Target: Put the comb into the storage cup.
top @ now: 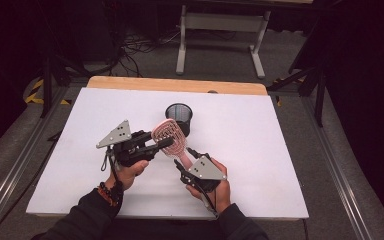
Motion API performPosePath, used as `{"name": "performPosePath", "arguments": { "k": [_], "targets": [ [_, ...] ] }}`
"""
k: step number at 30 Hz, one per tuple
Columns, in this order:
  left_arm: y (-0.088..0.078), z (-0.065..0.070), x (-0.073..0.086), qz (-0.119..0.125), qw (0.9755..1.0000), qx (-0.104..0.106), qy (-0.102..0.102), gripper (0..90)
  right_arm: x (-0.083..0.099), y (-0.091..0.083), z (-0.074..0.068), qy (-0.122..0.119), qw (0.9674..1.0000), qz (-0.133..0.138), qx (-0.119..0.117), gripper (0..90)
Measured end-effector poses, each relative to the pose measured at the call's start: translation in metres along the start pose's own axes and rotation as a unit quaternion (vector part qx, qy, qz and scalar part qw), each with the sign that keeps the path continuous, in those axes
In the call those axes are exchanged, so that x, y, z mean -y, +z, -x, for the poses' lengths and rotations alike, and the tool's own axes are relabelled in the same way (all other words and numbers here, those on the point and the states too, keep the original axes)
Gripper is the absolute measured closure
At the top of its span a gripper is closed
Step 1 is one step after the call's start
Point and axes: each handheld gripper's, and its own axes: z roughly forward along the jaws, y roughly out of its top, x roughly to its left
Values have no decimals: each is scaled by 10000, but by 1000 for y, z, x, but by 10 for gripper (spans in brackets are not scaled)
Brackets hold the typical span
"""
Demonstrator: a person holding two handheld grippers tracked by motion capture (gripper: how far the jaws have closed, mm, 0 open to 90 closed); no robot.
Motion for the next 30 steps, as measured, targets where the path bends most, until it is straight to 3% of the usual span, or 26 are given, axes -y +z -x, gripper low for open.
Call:
{"name": "performPosePath", "arguments": {
  "k": [4, 23, 30],
  "targets": [
    [-3, -3, -1, 0, 10000, -58, -3, 634, 0, -3, 2, 8, 10000, -1, -32, 376],
    [-15, -13, -4, 96, 9996, -267, -47, 635, 2, -11, 8, -36, 9998, -8, -203, 265],
    [-20, -16, -5, 118, 9993, -354, -16, 635, 6, -17, 16, -13, 9998, 21, -195, 239]
  ]
}}
